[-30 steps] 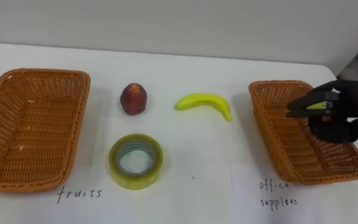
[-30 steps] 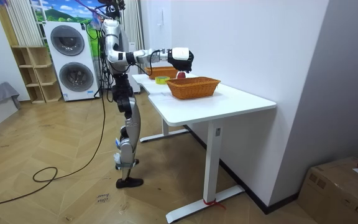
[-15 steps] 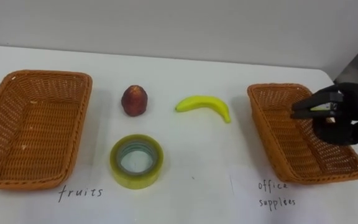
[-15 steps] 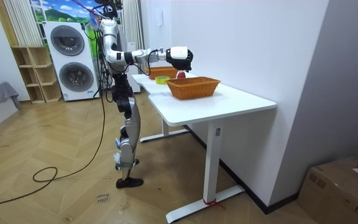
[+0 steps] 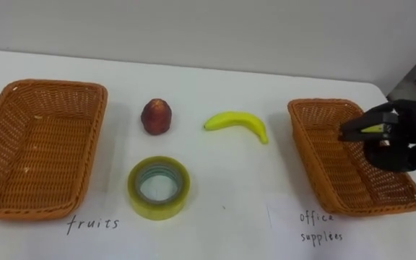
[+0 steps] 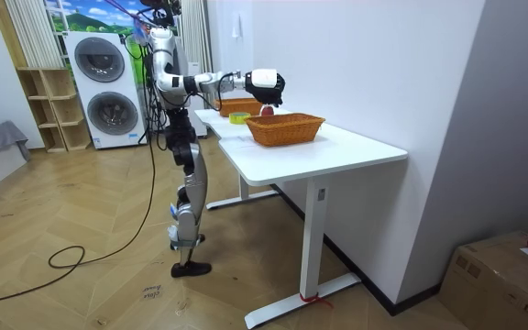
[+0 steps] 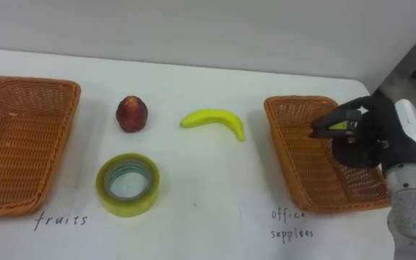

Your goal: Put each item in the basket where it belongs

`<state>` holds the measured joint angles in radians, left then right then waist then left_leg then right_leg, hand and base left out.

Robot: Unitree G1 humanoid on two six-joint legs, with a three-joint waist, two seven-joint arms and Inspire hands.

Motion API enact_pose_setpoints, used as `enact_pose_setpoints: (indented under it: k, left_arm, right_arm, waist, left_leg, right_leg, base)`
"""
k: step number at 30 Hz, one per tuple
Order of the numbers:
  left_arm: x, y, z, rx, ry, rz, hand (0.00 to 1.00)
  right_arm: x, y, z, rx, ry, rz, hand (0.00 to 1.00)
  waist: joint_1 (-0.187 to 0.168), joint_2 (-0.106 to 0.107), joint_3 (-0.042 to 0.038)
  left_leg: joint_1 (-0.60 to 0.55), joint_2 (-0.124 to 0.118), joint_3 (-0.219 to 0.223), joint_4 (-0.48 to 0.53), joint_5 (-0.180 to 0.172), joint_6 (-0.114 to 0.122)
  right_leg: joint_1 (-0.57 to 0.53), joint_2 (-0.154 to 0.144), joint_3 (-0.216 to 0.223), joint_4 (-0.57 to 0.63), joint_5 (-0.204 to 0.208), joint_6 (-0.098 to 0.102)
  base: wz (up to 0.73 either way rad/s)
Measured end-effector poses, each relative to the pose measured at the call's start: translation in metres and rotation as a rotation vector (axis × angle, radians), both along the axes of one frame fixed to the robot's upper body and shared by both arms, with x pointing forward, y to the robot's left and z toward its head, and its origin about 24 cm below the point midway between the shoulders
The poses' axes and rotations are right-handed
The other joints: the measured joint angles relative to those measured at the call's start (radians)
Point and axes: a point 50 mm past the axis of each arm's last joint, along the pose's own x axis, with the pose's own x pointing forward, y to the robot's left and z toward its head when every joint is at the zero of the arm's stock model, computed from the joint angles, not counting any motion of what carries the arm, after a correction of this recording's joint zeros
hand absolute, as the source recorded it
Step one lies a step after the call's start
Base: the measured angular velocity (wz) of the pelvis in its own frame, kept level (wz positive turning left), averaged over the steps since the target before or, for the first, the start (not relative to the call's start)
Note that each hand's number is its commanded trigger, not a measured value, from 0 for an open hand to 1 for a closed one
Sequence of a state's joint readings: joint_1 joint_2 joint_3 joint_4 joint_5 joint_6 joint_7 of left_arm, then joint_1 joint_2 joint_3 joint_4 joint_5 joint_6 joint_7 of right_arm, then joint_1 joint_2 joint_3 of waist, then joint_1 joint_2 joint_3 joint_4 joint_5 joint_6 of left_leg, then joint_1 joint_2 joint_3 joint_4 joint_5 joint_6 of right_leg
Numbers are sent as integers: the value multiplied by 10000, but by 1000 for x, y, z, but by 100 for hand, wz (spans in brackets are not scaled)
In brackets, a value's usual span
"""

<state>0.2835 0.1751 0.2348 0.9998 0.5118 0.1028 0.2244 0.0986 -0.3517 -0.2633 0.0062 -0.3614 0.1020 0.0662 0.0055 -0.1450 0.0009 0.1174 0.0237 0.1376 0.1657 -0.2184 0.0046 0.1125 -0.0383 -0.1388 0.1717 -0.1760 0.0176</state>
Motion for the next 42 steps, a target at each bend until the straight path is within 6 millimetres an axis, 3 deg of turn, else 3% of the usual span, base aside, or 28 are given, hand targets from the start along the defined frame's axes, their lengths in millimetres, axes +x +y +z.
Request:
enact_pose_setpoints:
  k: [10, 13, 14, 26, 42]
  left_arm:
    - [1, 0, 0, 2, -24, -17, 0]
    - [1, 0, 0, 0, -21, -22, 0]
    - [1, 0, 0, 2, -19, -23, 0]
    - [1, 0, 0, 8, -9, -19, 0]
    - [3, 1, 1, 51, -42, -17, 0]
  right_arm:
    - [-1, -1, -5, 46, 233, -48, 98]
    - [-1, -1, -6, 51, 260, -37, 16]
    - [-1, -1, -6, 58, 284, -30, 0]
    - [-1, 0, -7, 129, 419, 103, 0]
    - [-1, -1, -8, 98, 487, 54, 0]
  waist:
    - [13, 125, 11]
    - [14, 148, 11]
    - [13, 152, 10]
    - [17, 156, -31]
    - [20, 169, -30]
  left_leg:
    - [-5, 1, 3, 0, 0, 0]
    - [-3, 0, 3, 1, 0, 0]
    - [-9, -1, -12, 5, 0, 0]
    - [-17, -2, -10, 5, 0, 0]
    - [-20, 0, -11, 6, 0, 0]
  right_leg:
    - [-6, 3, 0, 1, 0, 0]
    - [-6, 3, 0, 1, 0, 0]
    - [-4, 3, -5, -2, 0, 0]
    - [1, 4, -14, -1, 0, 0]
    - [-2, 6, -14, -1, 0, 0]
  base:
    - [0]
    - [0]
    - [0]
    - [0]
    - [0]
